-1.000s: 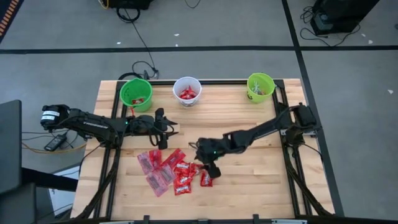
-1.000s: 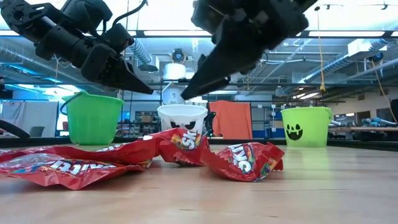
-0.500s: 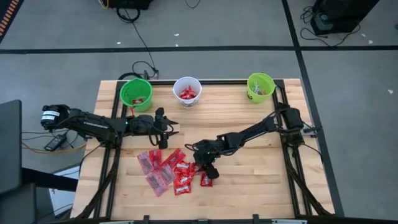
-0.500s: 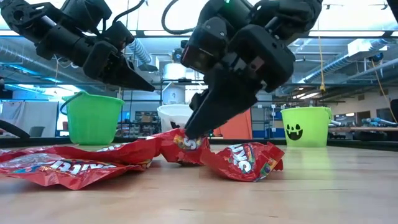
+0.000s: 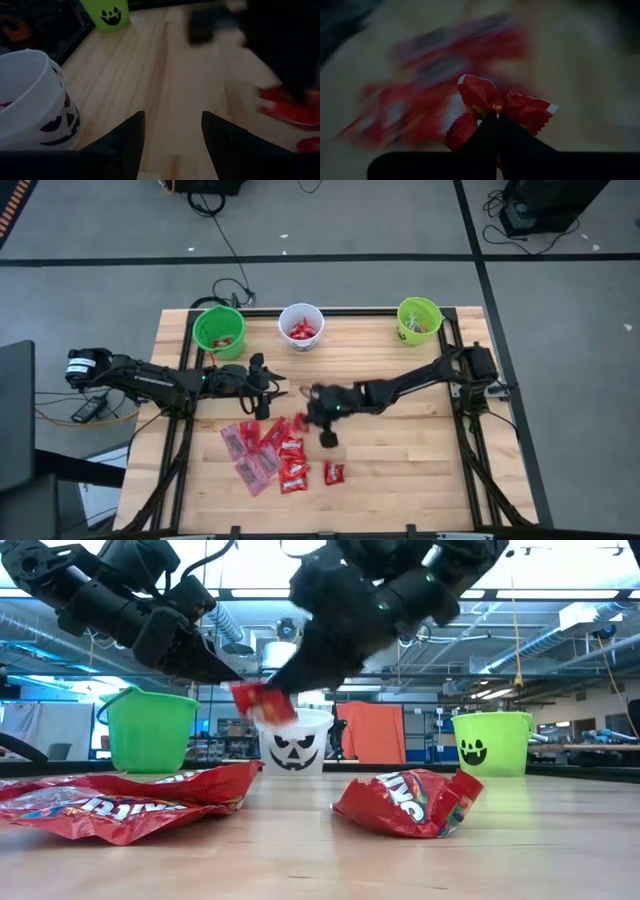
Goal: Sort candy by brand, put in halloween buckets
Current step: Put the red candy into the white bucket
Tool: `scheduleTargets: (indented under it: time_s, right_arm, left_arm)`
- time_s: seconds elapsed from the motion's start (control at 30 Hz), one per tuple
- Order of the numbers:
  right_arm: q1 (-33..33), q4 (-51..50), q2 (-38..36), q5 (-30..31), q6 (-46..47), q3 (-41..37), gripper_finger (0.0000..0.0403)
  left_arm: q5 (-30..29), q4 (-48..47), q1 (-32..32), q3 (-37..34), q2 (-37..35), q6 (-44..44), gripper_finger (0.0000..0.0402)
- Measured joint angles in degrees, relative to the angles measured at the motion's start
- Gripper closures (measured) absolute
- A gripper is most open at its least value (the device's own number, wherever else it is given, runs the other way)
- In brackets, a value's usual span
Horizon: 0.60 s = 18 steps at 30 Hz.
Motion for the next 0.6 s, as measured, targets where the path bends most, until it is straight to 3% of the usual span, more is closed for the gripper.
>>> scheduleTargets:
  time_s: [0.1, 0.17, 0.5, 0.6]
  right_arm:
    - [-2.24, 1.83, -2.77, 11.51, 1.90, 0.00, 0.0394]
    - [-4.51, 4.00, -4.24, 14.70, 0.69, 0.04, 0.0395]
    - [-20.33, 11.95, -4.80, 12.29, 3.60, 0.07, 0.0396]
    - [-24.15, 13.95, -4.80, 8.92, 6.17, 0.07, 0.0396]
  left_arm:
    - [0.00, 0.09, 0.00, 0.00, 0.00, -0.87, 0.0200]
    - [0.00, 0.03, 0.00, 0.00, 0.00, -0.88, 0.0200]
    - [0.00, 0.16, 0.00, 0.00, 0.00, -0.90, 0.0200]
    - [0.00, 0.13, 0.00, 0.00, 0.00, -0.90, 0.0200]
